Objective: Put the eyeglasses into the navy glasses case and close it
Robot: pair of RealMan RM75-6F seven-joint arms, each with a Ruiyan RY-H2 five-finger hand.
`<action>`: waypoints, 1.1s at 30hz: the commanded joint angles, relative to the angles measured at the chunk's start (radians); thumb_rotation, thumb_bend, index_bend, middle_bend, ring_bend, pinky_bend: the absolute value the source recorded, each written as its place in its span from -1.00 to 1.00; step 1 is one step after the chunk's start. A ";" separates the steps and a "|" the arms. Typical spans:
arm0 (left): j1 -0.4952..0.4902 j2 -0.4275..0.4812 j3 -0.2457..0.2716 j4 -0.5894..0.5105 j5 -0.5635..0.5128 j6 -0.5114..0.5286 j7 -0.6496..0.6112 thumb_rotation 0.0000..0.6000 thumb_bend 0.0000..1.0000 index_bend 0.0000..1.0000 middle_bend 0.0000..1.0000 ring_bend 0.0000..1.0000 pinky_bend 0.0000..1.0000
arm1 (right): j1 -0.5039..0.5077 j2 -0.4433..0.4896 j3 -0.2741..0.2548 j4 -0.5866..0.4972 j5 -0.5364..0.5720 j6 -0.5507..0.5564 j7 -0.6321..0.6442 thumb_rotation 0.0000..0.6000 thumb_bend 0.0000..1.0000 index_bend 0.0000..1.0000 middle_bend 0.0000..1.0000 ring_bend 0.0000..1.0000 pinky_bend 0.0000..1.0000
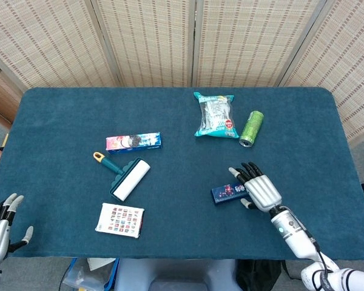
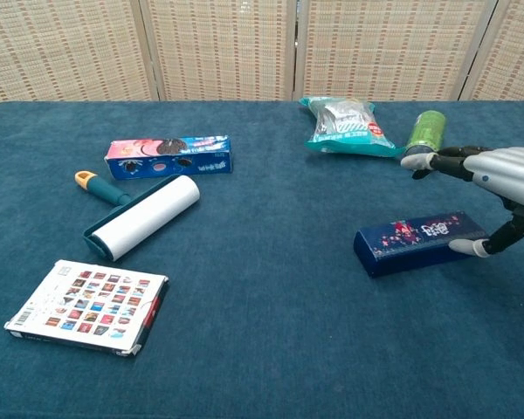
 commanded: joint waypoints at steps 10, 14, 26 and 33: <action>0.004 0.009 0.002 -0.014 -0.010 -0.002 0.011 1.00 -0.29 -0.81 -0.89 -0.87 -1.00 | 0.073 -0.054 0.034 0.056 0.112 -0.150 -0.107 1.00 -0.52 -0.48 -0.76 -1.00 -0.95; 0.002 0.009 0.001 -0.014 -0.012 -0.005 0.013 1.00 -0.29 -0.81 -0.89 -0.87 -1.00 | 0.088 -0.071 0.040 0.074 0.129 -0.174 -0.106 1.00 -0.49 -0.27 -0.75 -1.00 -0.95; -0.001 0.004 -0.002 -0.009 -0.017 -0.009 0.014 1.00 -0.29 -0.81 -0.89 -0.87 -1.00 | 0.125 -0.121 0.076 0.120 0.126 -0.178 -0.045 1.00 -0.38 0.07 -0.66 -1.00 -0.95; 0.000 0.004 -0.002 -0.011 -0.020 -0.009 0.019 1.00 -0.29 -0.81 -0.89 -0.87 -1.00 | 0.194 -0.158 0.128 0.140 0.174 -0.240 -0.056 1.00 -0.43 -0.03 -0.66 -1.00 -0.95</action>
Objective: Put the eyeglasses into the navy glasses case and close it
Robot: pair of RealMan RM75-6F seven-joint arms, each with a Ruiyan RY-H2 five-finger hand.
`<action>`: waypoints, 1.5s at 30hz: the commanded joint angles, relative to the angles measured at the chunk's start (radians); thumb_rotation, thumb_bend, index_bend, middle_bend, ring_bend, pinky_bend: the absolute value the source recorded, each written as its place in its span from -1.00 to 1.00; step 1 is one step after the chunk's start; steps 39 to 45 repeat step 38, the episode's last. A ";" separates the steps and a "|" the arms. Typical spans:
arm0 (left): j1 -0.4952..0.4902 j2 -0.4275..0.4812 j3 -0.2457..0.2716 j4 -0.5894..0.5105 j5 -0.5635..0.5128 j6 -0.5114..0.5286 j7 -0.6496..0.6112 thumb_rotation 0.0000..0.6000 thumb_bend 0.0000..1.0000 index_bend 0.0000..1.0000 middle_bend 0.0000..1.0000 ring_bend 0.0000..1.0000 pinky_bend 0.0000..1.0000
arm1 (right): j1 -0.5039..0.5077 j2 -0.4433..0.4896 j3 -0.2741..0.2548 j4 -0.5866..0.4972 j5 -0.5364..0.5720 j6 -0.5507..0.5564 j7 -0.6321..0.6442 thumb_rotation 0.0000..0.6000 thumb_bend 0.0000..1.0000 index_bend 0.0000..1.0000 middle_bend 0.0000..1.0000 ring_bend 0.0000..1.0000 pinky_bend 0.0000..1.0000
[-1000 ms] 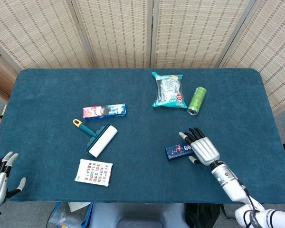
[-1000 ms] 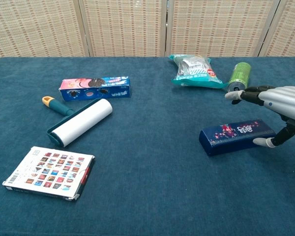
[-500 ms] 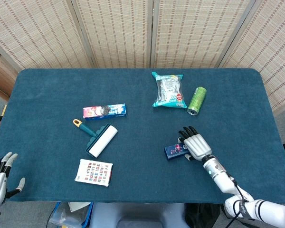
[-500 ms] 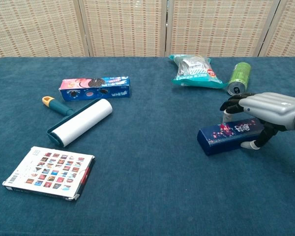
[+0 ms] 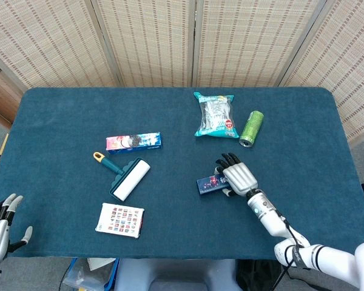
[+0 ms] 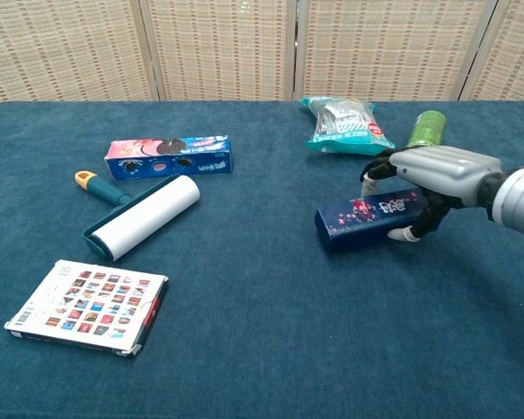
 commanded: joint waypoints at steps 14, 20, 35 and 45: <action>-0.010 0.002 -0.006 0.007 -0.004 -0.012 0.003 1.00 -0.29 -0.81 -0.89 -0.87 -1.00 | -0.039 0.127 -0.013 -0.169 0.077 0.061 -0.066 1.00 -0.81 -1.00 -1.00 -1.00 -1.00; -0.032 0.006 -0.014 -0.011 -0.002 -0.030 0.036 1.00 -0.29 -0.81 -0.89 -0.87 -1.00 | -0.166 0.232 -0.054 -0.261 0.000 0.262 -0.023 1.00 -0.77 -1.00 -0.92 -1.00 -1.00; -0.075 0.003 -0.044 -0.077 -0.004 -0.028 0.138 1.00 -0.29 -0.81 -0.89 -0.87 -1.00 | -0.477 0.357 -0.159 -0.264 -0.137 0.670 0.119 1.00 -0.57 -0.82 -0.72 -0.97 -0.90; -0.074 -0.010 -0.049 -0.082 0.007 -0.003 0.154 1.00 -0.29 -0.81 -0.89 -0.87 -1.00 | -0.529 0.378 -0.174 -0.258 -0.143 0.711 0.163 1.00 -0.56 -0.81 -0.72 -0.97 -0.90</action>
